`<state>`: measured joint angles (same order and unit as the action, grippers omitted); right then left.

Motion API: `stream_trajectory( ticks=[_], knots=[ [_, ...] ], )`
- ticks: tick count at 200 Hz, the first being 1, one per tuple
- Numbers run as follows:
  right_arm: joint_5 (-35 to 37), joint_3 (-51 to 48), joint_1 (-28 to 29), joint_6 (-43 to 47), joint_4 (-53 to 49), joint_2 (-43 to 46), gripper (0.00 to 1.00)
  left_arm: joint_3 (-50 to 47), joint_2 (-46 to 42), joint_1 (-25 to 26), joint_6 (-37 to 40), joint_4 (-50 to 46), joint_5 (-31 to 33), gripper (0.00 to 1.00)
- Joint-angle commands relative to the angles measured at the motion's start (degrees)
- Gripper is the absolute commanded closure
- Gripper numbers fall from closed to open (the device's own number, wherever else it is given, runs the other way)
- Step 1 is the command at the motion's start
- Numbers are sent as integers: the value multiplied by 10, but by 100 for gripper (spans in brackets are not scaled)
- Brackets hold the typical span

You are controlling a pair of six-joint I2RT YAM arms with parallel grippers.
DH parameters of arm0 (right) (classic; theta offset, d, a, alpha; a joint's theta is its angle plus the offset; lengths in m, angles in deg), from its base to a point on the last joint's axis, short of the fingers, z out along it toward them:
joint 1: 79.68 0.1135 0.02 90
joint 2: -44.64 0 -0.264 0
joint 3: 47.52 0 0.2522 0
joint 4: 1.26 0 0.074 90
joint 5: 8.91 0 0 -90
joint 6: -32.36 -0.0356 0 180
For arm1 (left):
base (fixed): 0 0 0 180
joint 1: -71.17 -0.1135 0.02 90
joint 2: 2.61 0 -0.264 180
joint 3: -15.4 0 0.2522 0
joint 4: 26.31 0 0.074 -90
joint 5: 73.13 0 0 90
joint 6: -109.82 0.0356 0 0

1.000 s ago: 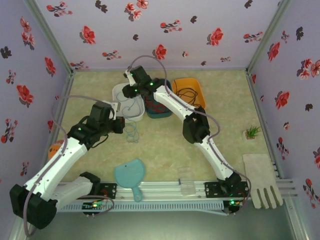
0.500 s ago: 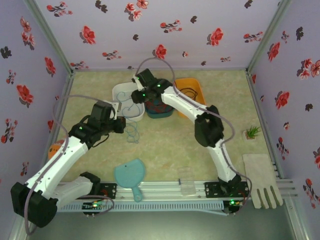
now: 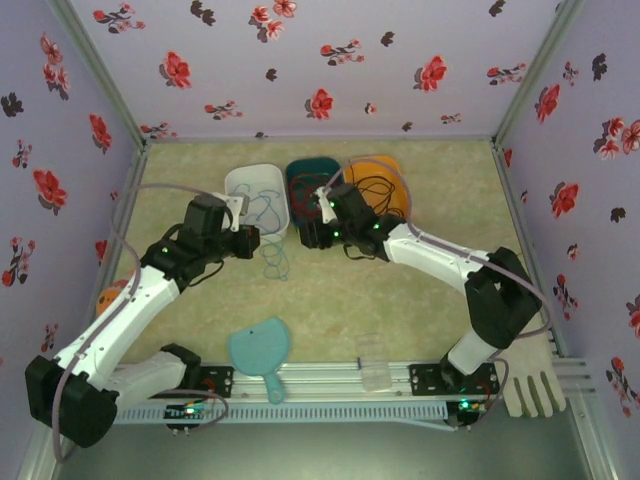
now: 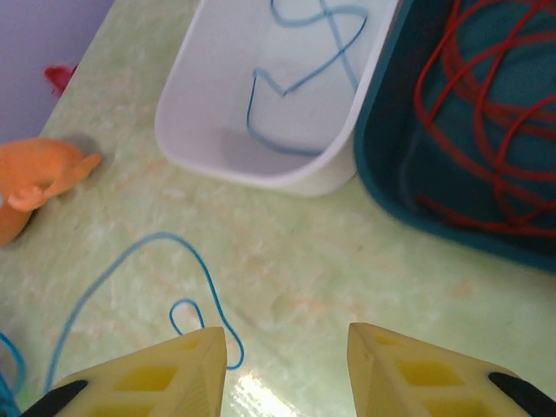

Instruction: Untangle the cables

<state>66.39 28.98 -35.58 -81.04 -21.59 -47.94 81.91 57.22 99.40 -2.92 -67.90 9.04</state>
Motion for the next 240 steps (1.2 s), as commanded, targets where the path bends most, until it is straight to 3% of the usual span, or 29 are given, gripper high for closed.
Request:
stream_trajectory(
  ticks=[1,86,108,147,209,240],
  knots=[
    [-61,-22,13,-39,102,-3,57,26,5,-4,-12,19,-21,100],
    [-58,-8,31,-63,172,-92,54,46,-9,-4,-17,22,-44,100],
    [-41,-9,32,-66,172,-102,61,47,-12,-3,-18,21,-46,100],
    [5,-24,24,-72,151,-101,84,61,-27,-5,-7,12,-43,100],
    [18,-65,-8,-111,153,-98,91,127,-78,-9,31,-8,1,100],
    [12,-79,-16,-121,158,-96,89,158,-101,-11,49,-12,40,100]
  ],
)
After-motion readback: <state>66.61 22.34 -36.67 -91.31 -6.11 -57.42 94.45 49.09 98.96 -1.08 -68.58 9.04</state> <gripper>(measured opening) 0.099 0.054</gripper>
